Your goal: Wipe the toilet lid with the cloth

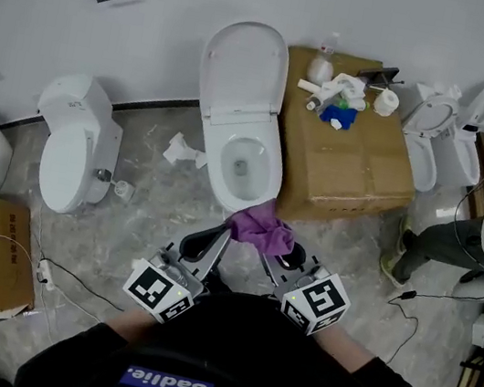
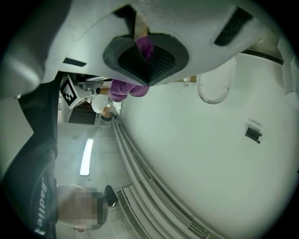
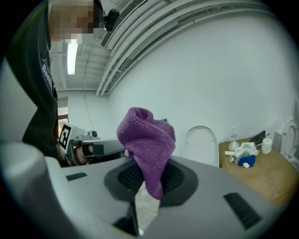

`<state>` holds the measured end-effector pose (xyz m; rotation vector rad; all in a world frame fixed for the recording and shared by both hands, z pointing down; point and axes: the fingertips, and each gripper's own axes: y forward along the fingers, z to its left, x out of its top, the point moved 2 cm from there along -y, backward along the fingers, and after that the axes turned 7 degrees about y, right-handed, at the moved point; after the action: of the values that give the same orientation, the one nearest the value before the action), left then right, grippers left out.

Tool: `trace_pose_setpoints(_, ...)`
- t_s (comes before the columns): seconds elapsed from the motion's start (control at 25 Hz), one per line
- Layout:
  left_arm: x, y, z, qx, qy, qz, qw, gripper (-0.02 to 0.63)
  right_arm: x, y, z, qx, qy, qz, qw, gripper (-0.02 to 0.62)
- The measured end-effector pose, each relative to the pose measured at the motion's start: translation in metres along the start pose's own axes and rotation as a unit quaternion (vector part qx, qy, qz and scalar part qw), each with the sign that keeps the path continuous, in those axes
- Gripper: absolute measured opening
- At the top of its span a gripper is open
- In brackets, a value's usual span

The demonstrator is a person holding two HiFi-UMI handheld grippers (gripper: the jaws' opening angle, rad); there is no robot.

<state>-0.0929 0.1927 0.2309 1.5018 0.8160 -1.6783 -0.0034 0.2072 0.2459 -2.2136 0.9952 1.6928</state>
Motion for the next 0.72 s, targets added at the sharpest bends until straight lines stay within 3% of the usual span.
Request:
trace_pose_setpoints(0.28, 0.003, 0.010, 0.032, -0.004, -0.049, 0.000, 0.9988, 0.015, 0.010, 0.035, -0.010, -0.006, -0.001, 0.007, 1.000, 0.066)
trace_pose_setpoints(0.72, 0.010, 0.070, 0.084, 0.048, -0.010, -0.005, 0.9988, 0.015, 0.043, 0.080, -0.080, 0.041, -0.003, -0.009, 0.999, 0.066)
